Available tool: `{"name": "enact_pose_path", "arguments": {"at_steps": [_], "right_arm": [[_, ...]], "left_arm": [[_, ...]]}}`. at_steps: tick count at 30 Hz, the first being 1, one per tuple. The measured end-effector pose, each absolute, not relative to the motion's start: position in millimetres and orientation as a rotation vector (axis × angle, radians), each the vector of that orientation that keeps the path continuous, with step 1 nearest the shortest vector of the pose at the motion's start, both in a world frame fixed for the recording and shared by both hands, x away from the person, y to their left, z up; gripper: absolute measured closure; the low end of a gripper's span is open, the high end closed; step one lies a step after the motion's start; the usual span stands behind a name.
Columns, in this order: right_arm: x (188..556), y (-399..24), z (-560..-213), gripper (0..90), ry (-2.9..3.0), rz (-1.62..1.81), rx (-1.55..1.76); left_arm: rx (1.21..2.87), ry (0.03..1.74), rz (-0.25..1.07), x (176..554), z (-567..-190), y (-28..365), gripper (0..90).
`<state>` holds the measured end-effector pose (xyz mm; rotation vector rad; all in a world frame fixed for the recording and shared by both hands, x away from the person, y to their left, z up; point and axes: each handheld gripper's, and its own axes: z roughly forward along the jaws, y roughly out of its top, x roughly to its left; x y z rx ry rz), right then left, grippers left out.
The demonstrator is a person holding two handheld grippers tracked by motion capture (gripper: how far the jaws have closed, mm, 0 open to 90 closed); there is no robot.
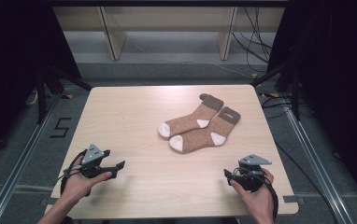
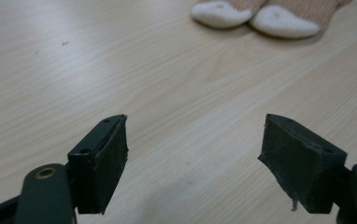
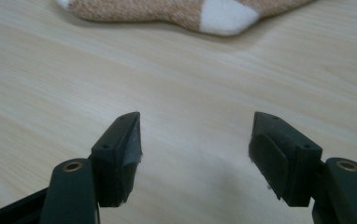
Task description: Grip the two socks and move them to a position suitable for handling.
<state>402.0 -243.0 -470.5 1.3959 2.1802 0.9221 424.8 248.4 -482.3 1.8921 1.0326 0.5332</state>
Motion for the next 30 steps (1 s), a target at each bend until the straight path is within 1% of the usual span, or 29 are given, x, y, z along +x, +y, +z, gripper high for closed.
{"name": "enact_pose_path", "arguments": {"at_steps": [4, 8, 9, 10, 11, 12, 14, 23, 30], "right_arm": [[423.1, -227.7, -459.2, 34.7, 2.211, 0.92, 1.363], [448.7, -205.3, -445.6, 35.4, 2.236, 0.914, 1.325], [448.7, -205.3, -445.6, 35.4, 2.236, 0.914, 1.325], [460.7, -196.0, -442.5, 35.6, 2.248, 0.898, 1.305], [460.7, -196.0, -442.5, 35.6, 2.248, 0.898, 1.305], [470.5, -188.8, -442.9, 36.0, 2.257, 0.89, 1.285], [476.3, -181.1, -444.7, 36.1, 2.258, 0.873, 1.337], [500.1, -175.9, -452.5, 36.4, 2.25, 0.841, 1.369], [519.8, -177.6, -461.6, 35.4, 2.248, 0.821, 1.416]], "left_arm": [[1.885, 1.059, 0.512, 431.5, -487.9, 244.2, 22.2], [1.924, 1.041, 0.483, 427.7, -493.6, 238.8, 22.2], [1.924, 1.041, 0.483, 427.7, -493.6, 238.8, 22.2], [1.935, 1.024, 0.477, 424.8, -496.0, 237.0, 22.2], [1.935, 1.024, 0.477, 424.8, -496.0, 237.0, 22.2], [1.954, 1.005, 0.478, 422.6, -497.9, 236.8, 22.2], [1.965, 1.003, 0.486, 421.2, -499.0, 237.2, 22.3], [1.995, 0.981, 0.485, 420.4, -498.5, 232.7, 22.4], [1.983, 0.992, 0.482, 421.0, -500.5, 230.8, 22.5]]}}
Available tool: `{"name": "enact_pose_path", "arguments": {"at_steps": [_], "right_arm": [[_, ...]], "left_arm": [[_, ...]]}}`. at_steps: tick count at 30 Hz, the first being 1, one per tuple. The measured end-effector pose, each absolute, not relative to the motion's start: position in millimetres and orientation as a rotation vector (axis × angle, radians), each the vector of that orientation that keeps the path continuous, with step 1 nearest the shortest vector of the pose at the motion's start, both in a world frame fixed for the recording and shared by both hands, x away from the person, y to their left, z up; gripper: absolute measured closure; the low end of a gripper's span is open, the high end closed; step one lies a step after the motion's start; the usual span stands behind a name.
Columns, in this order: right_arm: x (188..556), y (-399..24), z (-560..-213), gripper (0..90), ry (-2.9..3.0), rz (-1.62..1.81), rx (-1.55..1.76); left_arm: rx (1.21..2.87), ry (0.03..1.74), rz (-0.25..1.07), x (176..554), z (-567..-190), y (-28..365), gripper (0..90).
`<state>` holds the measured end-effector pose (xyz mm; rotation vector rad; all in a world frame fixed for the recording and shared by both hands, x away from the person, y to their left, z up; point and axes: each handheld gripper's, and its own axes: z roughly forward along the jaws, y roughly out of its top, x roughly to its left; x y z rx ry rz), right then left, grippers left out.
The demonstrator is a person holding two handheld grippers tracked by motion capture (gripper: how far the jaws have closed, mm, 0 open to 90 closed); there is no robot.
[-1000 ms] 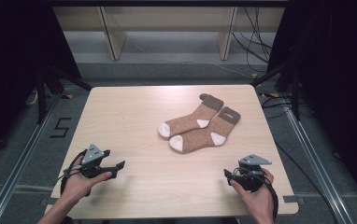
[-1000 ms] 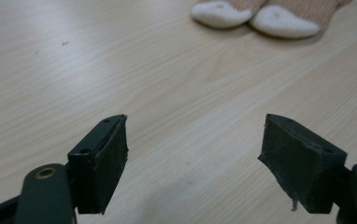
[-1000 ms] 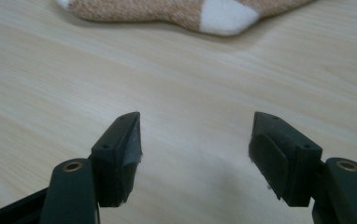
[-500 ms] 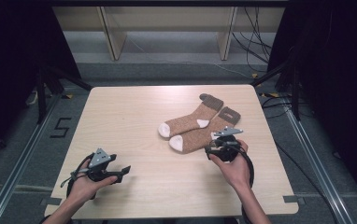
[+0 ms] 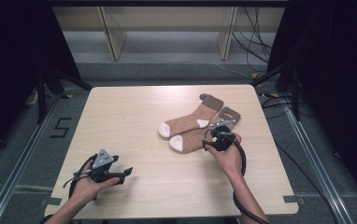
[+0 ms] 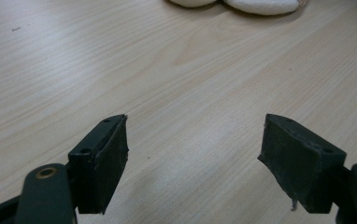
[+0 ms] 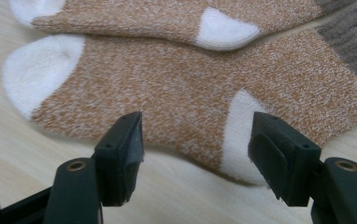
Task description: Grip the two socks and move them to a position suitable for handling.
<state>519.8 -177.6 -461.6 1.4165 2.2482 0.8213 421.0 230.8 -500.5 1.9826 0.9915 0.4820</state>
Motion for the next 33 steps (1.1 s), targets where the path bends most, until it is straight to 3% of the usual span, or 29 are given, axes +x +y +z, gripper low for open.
{"name": "enact_pose_path", "arguments": {"at_steps": [8, 18, 20, 22, 25, 26, 27, 33], "right_arm": [[538.3, -181.3, -465.7, 30.5, 2.281, 0.789, 1.441], [559.3, -182.6, -475.2, 31.7, 2.308, 0.73, 1.469], [560.8, -182.0, -479.7, 34.9, 2.32, 0.714, 1.473], [559.9, -181.1, -481.6, 45.2, 2.299, 0.714, 1.48], [557.9, -180.8, -479.7, 68.5, 2.309, 0.71, 1.474], [557.9, -180.8, -479.7, 68.5, 2.309, 0.71, 1.474], [557.6, -179.9, -478.9, 73.9, 2.314, 0.704, 1.497], [549.4, -176.4, -472.7, 77.0, 2.318, 0.715, 1.556]], "left_arm": [[1.993, 0.986, 0.481, 421.3, -500.1, 232.3, 22.5], [2.001, 0.983, 0.48, 420.9, -499.4, 232.5, 22.5], [2.0, 0.985, 0.48, 421.2, -500.0, 232.7, 22.6], [2.004, 0.984, 0.471, 421.3, -500.5, 232.4, 22.5], [1.987, 0.984, 0.473, 420.8, -501.0, 230.6, 22.5], [1.987, 0.984, 0.473, 420.8, -501.0, 230.6, 22.5], [1.987, 0.985, 0.471, 420.7, -501.1, 230.6, 22.5], [1.985, 0.996, 0.487, 420.8, -499.6, 231.8, 23.0]]}}
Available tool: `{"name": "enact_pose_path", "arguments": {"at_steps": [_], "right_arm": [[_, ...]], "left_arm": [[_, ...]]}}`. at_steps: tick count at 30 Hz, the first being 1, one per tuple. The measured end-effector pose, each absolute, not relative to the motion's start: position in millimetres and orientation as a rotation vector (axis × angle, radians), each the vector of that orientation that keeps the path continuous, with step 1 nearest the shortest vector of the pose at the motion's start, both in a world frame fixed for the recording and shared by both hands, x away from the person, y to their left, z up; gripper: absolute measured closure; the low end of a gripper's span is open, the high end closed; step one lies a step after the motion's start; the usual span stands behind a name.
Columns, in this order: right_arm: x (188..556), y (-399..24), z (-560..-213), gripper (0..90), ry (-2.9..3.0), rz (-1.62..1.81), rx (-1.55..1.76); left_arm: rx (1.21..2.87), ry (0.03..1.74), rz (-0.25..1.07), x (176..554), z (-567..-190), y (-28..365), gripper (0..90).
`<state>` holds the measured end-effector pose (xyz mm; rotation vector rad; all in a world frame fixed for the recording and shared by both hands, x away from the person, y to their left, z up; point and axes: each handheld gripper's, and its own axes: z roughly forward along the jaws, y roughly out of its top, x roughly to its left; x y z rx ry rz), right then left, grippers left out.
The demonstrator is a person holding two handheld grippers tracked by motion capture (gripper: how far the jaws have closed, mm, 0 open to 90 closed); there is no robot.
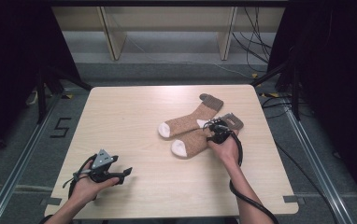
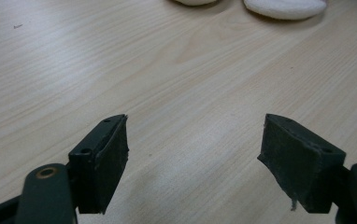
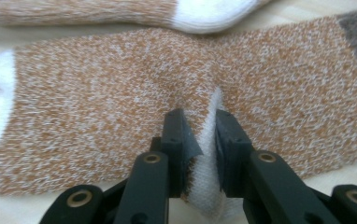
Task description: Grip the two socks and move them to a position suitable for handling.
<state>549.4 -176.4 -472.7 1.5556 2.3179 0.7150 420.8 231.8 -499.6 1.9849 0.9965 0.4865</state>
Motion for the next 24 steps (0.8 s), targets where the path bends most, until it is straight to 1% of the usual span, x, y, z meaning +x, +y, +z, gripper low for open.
{"name": "enact_pose_path", "arguments": {"at_steps": [3, 4, 5, 6, 8, 9, 10, 12, 13, 14, 15, 17, 18, 19, 20, 21, 22, 23, 24], "right_arm": [[530.3, -170.8, -463.2, 77.0, 2.312, 0.753, 1.551], [530.3, -170.8, -463.2, 77.0, 2.312, 0.753, 1.551], [518.3, -165.5, -456.9, 76.9, 2.317, 0.769, 1.539], [518.3, -165.5, -456.9, 76.9, 2.317, 0.769, 1.539], [504.6, -158.8, -451.9, 76.8, 2.333, 0.785, 1.523], [491.3, -150.3, -450.2, 76.6, 2.336, 0.791, 1.533], [491.3, -150.3, -450.2, 76.6, 2.336, 0.791, 1.533], [471.3, -135.3, -452.1, 76.3, 2.367, 0.79, 1.494], [464.8, -128.4, -453.0, 76.1, 2.374, 0.791, 1.514], [464.8, -128.4, -453.0, 76.1, 2.374, 0.791, 1.514], [453.8, -115.6, -455.0, 75.7, 2.407, 0.797, 1.464], [447.4, -107.9, -455.6, 75.4, 2.422, 0.784, 1.487], [438.4, -96.1, -459.6, 73.7, 2.46, 0.79, 1.441], [434.4, -90.3, -461.5, 71.6, 2.464, 0.782, 1.454], [434.4, -90.3, -461.5, 71.6, 2.464, 0.782, 1.454], [430.1, -83.3, -465.0, 60.2, 2.502, 0.762, 1.441], [430.1, -83.3, -465.0, 60.2, 2.502, 0.762, 1.441], [430.4, -83.0, -465.0, 54.6, 2.516, 0.777, 1.428], [433.5, -87.0, -457.9, 46.9, 2.505, 0.849, 1.413]], "left_arm": [[1.982, 0.993, 0.485, 421.2, -499.5, 230.6, 23.2], [1.982, 0.993, 0.485, 421.2, -499.5, 230.6, 23.3], [1.975, 0.992, 0.488, 420.7, -499.0, 229.8, 23.5], [1.987, 0.984, 0.489, 420.2, -497.8, 230.0, 23.5], [1.964, 0.982, 0.489, 418.1, -496.0, 226.6, 24.1], [1.969, 0.967, 0.484, 417.5, -494.5, 225.7, 25.1], [1.958, 0.963, 0.483, 416.2, -493.5, 223.3, 25.1], [1.956, 0.939, 0.467, 413.5, -490.9, 218.3, 26.4], [1.957, 0.909, 0.434, 409.8, -489.1, 211.1, 26.9], [1.957, 0.909, 0.434, 409.8, -489.1, 211.1, 27.2], [1.969, 0.889, 0.421, 407.6, -488.1, 207.5, 27.7], [1.991, 0.842, 0.386, 402.5, -487.5, 198.6, 28.3], [2.001, 0.822, 0.377, 399.9, -487.8, 194.2, 30.0], [2.037, 0.786, 0.342, 395.6, -489.9, 187.4, 31.2], [2.037, 0.786, 0.342, 395.6, -489.9, 187.4, 32.8], [2.079, 0.777, 0.32, 392.0, -494.0, 182.8, 34.9], [2.079, 0.777, 0.32, 392.0, -494.0, 182.8, 37.6], [2.111, 0.772, 0.313, 391.8, -495.7, 182.4, 37.6], [2.139, 0.774, 0.301, 392.0, -498.2, 182.0, 41.0]]}}
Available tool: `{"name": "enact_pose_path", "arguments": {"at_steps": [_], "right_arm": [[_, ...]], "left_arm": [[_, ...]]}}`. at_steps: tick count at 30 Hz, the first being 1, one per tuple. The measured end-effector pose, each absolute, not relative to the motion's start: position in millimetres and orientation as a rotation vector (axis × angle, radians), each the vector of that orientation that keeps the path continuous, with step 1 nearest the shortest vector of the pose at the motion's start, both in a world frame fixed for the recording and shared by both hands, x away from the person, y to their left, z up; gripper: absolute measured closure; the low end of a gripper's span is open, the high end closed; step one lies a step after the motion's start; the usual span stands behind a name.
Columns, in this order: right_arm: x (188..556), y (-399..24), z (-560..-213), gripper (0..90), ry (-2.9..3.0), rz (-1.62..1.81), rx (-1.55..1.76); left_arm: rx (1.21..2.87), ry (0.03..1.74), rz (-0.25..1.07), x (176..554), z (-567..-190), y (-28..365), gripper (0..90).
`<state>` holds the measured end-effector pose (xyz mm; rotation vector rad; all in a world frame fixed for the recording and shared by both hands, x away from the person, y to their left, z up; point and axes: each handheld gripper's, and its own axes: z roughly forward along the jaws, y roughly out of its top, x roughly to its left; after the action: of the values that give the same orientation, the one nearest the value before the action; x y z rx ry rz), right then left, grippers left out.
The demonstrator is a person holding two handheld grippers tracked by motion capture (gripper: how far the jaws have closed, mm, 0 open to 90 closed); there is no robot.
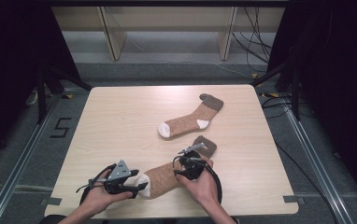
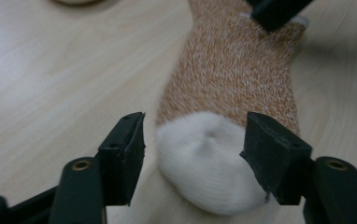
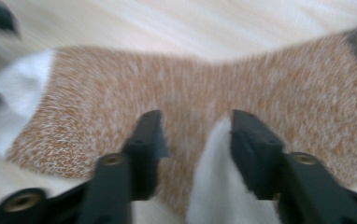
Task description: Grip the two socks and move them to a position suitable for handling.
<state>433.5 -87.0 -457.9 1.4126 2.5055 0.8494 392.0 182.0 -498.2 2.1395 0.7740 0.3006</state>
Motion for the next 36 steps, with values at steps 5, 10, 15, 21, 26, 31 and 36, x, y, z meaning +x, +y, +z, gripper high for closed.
{"name": "enact_pose_path", "arguments": {"at_steps": [5, 10, 15, 21, 26, 31, 36], "right_arm": [[474.5, -129.1, -432.4, 47.0, 2.322, 0.833, 1.403], [514.0, -163.2, -447.9, 44.9, 2.299, 0.712, 1.418], [534.9, -178.7, -467.2, 43.3, 2.343, 0.742, 1.463], [535.1, -178.6, -471.9, 49.2, 2.357, 0.765, 1.499], [533.6, -178.6, -471.8, 59.4, 2.39, 0.765, 1.468], [531.7, -178.5, -472.6, 75.1, 2.394, 0.735, 1.47], [524.4, -178.3, -469.0, 79.1, 2.397, 0.732, 1.479]], "left_arm": [[2.168, 0.808, 0.293, 397.8, -500.2, 184.3, 46.8], [2.172, 0.822, 0.279, 400.8, -502.7, 184.1, 47.6], [2.166, 0.836, 0.26, 404.3, -503.2, 185.1, 47.6], [2.179, 0.849, 0.264, 407.2, -503.7, 188.2, 47.6], [2.174, 0.861, 0.253, 409.1, -503.7, 189.1, 49.4], [2.182, 0.867, 0.255, 412.9, -503.0, 191.4, 54.8], [2.208, 0.862, 0.263, 419.7, -500.6, 193.6, 65.9]]}}
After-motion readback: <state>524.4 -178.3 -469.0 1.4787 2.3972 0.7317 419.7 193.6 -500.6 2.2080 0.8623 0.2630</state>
